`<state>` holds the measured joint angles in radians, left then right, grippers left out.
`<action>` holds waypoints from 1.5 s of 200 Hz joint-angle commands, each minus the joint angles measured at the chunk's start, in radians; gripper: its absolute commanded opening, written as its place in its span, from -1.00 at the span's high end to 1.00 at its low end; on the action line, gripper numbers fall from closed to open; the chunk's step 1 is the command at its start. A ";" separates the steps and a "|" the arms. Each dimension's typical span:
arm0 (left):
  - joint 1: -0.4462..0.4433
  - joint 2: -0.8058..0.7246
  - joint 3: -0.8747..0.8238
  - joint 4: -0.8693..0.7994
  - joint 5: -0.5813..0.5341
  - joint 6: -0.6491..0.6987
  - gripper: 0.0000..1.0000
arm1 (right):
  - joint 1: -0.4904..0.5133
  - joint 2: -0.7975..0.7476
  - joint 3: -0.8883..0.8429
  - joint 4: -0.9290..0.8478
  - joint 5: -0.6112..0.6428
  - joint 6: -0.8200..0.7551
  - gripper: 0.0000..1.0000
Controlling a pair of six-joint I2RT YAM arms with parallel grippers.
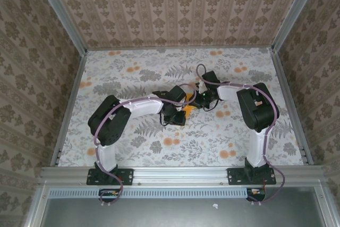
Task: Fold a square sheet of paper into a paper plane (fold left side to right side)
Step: Fold the wing for the fifth time at the center of the table.
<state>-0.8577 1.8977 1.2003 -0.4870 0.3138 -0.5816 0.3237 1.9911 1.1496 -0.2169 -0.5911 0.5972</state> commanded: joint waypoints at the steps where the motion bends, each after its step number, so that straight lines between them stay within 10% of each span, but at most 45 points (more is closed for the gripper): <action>1: -0.007 0.018 0.015 -0.016 0.004 0.013 0.77 | -0.003 0.040 -0.014 -0.101 0.086 -0.022 1.00; 166: 0.045 -0.058 -0.177 0.235 0.169 -0.100 1.00 | -0.008 0.049 -0.011 -0.117 0.093 -0.023 1.00; 228: 0.088 -0.210 -0.231 0.235 0.194 -0.086 0.66 | -0.008 0.054 -0.010 -0.119 0.096 -0.022 1.00; 300: 0.092 -0.094 -0.154 0.387 0.364 -0.117 0.76 | -0.008 0.052 -0.013 -0.118 0.093 -0.022 1.00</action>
<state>-0.7506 1.7287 0.9936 -0.1719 0.5774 -0.6781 0.3233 1.9930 1.1549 -0.2287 -0.5884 0.5968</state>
